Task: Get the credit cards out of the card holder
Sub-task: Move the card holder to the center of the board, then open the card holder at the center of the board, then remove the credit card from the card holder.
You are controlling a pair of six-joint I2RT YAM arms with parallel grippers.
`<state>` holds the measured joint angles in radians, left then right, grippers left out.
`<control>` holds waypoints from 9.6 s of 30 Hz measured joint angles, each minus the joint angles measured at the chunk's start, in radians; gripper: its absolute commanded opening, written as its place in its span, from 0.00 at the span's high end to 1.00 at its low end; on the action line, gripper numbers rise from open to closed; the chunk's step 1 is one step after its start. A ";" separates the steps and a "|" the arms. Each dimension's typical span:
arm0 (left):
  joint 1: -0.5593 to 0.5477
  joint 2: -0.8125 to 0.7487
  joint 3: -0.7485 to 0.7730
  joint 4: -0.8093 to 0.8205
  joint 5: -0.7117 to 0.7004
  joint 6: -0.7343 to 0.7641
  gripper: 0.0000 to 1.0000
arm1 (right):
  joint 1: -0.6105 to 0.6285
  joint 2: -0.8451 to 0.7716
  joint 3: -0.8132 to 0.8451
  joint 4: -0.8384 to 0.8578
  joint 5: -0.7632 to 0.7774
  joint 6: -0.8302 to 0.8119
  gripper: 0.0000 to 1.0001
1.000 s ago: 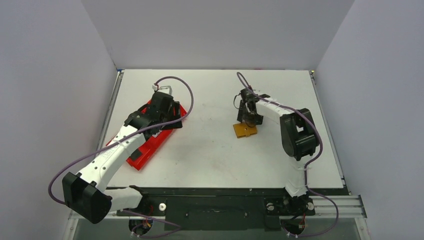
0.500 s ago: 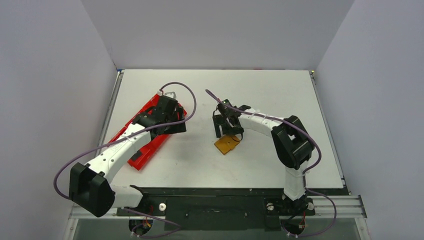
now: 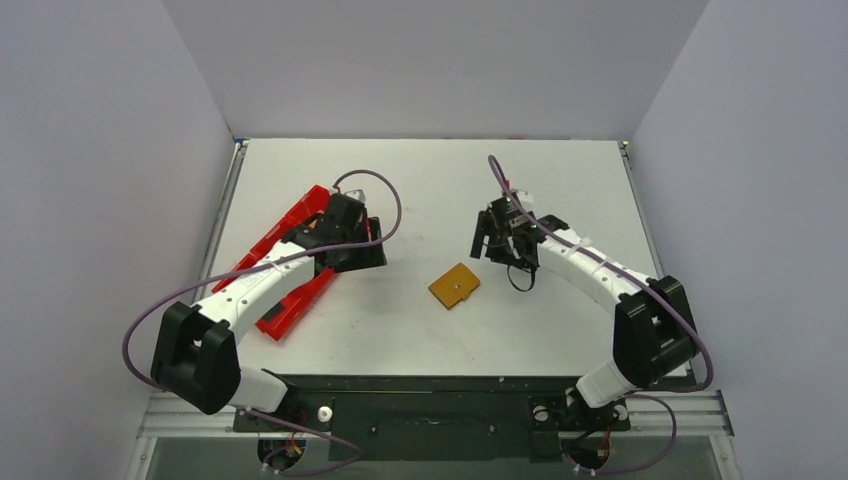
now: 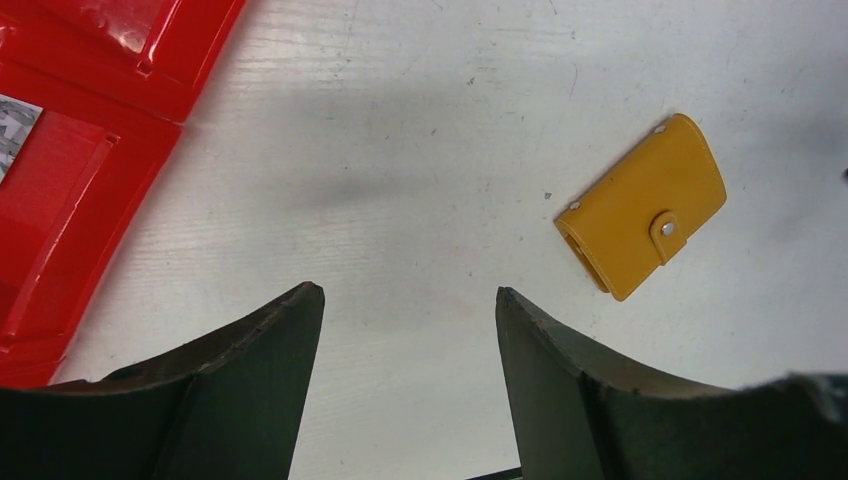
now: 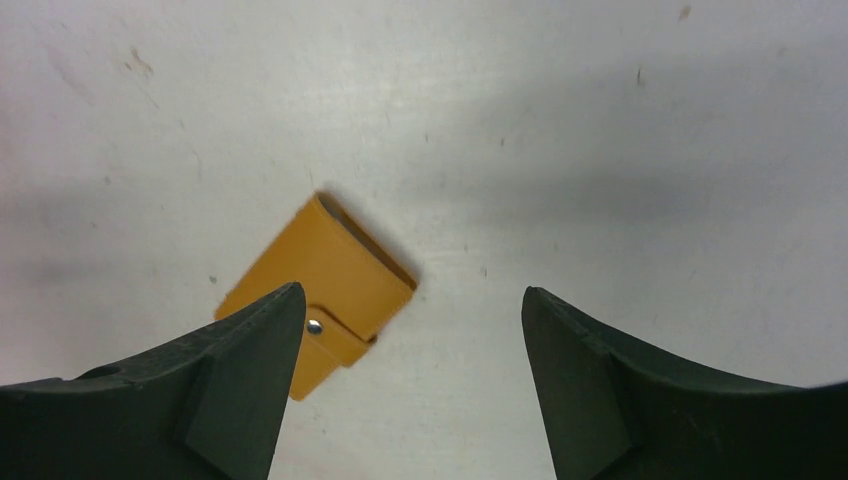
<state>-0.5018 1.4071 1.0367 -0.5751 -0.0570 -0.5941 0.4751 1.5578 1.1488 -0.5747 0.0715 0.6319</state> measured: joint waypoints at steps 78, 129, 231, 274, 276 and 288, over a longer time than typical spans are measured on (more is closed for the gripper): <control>0.124 -0.127 -0.261 0.132 0.044 -0.154 0.39 | 0.525 0.395 0.259 -0.110 0.311 0.021 0.66; 0.037 -0.037 -0.291 0.212 0.104 -0.192 0.51 | 0.481 0.322 0.087 0.133 0.243 0.088 1.00; -0.164 0.120 -0.154 0.244 0.029 -0.232 0.58 | 0.132 -0.026 -0.276 0.132 0.133 0.102 1.00; -0.224 0.361 0.048 0.282 0.029 -0.180 0.85 | 0.124 -0.128 -0.135 0.109 0.142 0.084 0.63; -0.225 0.362 0.048 0.283 0.030 -0.180 0.86 | 0.144 -0.138 -0.127 0.101 0.145 0.086 0.71; -0.230 0.370 0.049 0.287 0.035 -0.181 0.86 | 0.302 -0.096 -0.144 0.175 0.034 0.161 0.95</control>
<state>-0.7322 1.7771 1.0859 -0.2878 -0.0216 -0.7753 0.7769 1.4620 1.0046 -0.3992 0.1055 0.7925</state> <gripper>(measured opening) 0.144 0.079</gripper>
